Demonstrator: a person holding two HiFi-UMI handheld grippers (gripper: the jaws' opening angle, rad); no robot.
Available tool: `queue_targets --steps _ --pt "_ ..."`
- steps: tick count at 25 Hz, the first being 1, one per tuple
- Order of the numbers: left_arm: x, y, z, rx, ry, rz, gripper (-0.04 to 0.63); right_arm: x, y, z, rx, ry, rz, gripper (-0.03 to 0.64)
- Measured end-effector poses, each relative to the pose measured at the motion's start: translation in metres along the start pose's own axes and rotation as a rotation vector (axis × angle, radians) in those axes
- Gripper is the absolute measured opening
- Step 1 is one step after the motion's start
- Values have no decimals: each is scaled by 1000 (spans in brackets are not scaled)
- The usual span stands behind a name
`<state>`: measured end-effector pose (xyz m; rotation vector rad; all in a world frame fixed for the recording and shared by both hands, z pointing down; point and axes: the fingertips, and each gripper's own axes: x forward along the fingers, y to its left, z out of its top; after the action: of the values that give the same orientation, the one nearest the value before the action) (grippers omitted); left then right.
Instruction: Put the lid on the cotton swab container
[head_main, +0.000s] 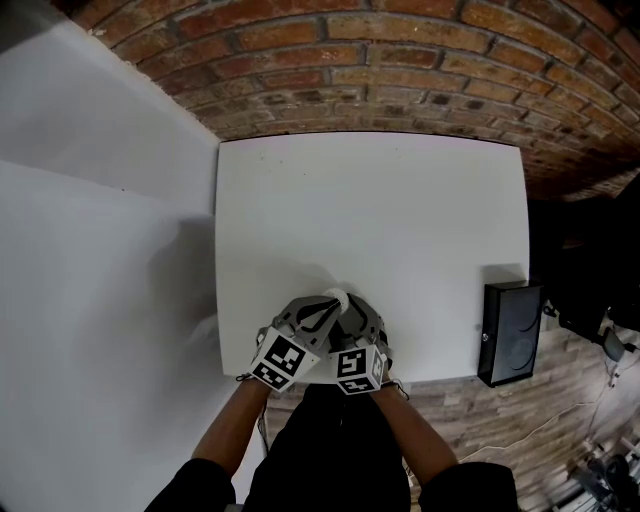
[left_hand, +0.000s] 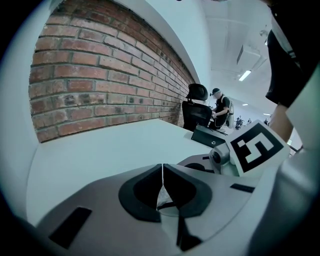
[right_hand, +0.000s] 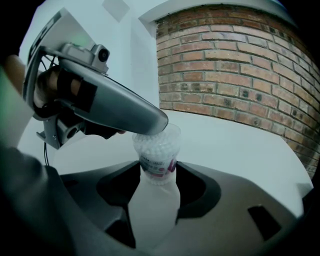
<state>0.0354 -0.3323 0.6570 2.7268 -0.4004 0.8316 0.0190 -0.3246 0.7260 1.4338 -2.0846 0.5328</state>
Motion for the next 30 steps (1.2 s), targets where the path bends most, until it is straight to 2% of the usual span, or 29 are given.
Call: queue_targets --steps 4,8,26,30 --pt "2 1 -1 -6 15 4 17 0 0 0 0 -1 2 236" --pt "4 0 -3 22 41 14 15 0 0 -1 -4 3 8 236" --pt "6 1 -5 6 69 20 15 -11 -1 5 -28 -17 35 236" --pt "1 5 -1 -36 28 50 15 -19 -3 4 -24 -19 25 236"
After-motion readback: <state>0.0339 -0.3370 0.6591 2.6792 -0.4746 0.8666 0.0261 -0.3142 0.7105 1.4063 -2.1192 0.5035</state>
